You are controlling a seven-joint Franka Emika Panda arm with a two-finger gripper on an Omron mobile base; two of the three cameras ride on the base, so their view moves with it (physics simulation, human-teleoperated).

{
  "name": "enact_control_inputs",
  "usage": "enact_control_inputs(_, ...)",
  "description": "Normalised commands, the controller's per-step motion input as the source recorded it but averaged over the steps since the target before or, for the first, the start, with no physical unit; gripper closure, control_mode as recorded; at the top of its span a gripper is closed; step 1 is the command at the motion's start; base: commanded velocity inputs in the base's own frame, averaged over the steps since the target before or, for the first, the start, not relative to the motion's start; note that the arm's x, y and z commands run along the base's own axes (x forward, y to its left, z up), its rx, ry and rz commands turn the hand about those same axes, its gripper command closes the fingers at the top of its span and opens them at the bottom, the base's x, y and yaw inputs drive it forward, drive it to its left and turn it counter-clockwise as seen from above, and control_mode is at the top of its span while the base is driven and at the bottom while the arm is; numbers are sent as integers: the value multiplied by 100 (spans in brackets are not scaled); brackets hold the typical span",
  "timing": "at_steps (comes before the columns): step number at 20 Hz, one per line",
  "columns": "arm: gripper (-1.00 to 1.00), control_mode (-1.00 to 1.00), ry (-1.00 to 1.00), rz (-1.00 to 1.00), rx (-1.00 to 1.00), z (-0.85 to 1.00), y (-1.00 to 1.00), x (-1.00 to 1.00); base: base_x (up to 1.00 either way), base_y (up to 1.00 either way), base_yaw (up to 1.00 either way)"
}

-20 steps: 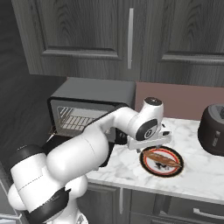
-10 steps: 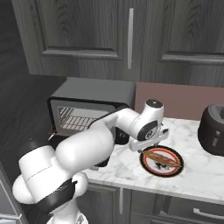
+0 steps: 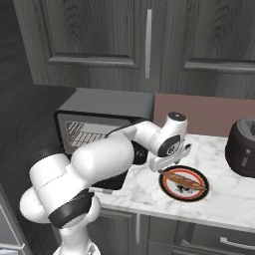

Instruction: Pull the toaster oven rack outwards. Pick up the baguette from the plate and place it on the toaster oven rack. Close the toaster oven door fully and set the temperature to the lowest setting.

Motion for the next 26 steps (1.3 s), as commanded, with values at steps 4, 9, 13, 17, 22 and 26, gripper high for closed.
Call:
enact_control_inputs(4, -100, -100, 2, 6, 0, 0, -5, 18, 0, 0, 0)
enact_control_inputs(9, -100, -100, 1, 4, 0, 0, -18, 20, 0, 0, 0)
enact_control_inputs(13, -100, -100, 0, 0, 0, -11, -15, 1, 0, 0, 0)
enact_control_inputs(17, -100, -100, 1, 0, 0, -31, -2, 0, 0, 0, 0)
enact_control_inputs(22, -100, -100, 0, 0, 0, -35, 0, 0, 0, 0, 0)
enact_control_inputs(26, -100, -100, 0, 0, 0, -9, 0, 1, 0, 0, 0)
